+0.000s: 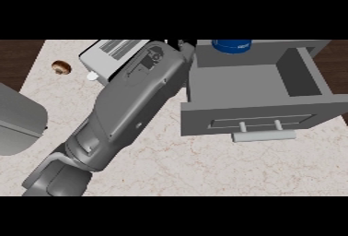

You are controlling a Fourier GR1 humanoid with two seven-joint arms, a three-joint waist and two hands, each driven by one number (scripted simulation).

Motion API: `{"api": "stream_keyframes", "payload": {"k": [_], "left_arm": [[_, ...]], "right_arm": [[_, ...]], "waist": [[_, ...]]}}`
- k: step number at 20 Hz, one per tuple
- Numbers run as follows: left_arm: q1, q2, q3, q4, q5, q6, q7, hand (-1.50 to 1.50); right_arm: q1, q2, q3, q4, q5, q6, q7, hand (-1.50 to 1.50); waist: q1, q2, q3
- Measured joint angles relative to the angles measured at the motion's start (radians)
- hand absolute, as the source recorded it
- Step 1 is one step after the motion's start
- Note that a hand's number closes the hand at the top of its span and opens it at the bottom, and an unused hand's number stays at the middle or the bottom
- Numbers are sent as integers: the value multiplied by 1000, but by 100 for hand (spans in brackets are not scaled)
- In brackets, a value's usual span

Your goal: Pick up the can, place it into the drawer and close the drawer

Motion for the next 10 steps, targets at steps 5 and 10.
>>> {"api": "stream_keyframes", "payload": {"k": [5, 10], "left_arm": [[-37, 0, -71, 73, 85, 29, -40, 150], [-58, 0, -125, 128, 157, 31, -65, 150]], "right_arm": [[-8, 3, 12, 7, 8, 10, -4, -150], [-31, -16, 6, 5, -8, -8, 21, -150]], "waist": [[-11, 2, 1], [-15, 4, 0]]}}
